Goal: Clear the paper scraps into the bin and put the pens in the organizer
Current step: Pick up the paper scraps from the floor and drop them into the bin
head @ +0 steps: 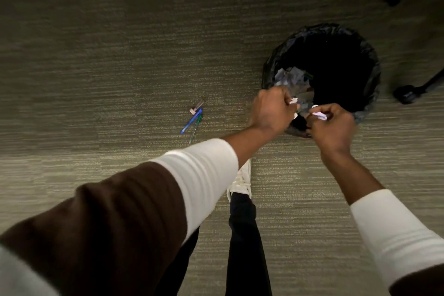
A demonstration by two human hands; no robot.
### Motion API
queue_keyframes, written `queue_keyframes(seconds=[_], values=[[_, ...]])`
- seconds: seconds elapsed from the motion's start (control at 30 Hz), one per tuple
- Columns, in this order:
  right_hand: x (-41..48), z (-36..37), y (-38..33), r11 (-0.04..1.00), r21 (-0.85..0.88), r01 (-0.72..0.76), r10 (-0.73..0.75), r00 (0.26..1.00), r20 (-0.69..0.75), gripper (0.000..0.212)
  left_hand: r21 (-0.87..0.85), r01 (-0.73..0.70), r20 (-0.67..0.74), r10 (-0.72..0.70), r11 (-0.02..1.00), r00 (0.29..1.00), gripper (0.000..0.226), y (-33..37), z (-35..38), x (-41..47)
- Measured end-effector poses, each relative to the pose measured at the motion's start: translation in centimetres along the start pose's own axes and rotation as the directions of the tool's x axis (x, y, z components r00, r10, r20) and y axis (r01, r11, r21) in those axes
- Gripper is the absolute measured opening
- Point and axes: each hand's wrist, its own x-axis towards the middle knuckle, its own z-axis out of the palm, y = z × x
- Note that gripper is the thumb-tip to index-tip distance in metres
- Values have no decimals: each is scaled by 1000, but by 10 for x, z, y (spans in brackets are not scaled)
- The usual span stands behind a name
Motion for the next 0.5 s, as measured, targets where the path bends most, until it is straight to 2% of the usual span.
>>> queue_keyframes(seconds=[0.13, 0.27, 0.4, 0.5], values=[[28, -6, 1, 991, 84, -108, 106, 994, 35, 6, -3, -18, 21, 18, 1000, 1000, 22, 30, 19, 14], [43, -8, 8, 992, 53, -116, 116, 993, 3, 18, -8, 8, 81, -7, 1000, 997, 39, 40, 35, 19], [41, -10, 15, 995, 36, -96, 97, 995, -22, 25, 19, -25, 77, 24, 1000, 997, 21, 35, 33, 11], [31, -7, 17, 993, 84, -81, 84, 996, -28, 18, 25, -23, 85, 21, 999, 996, 12, 23, 25, 4]])
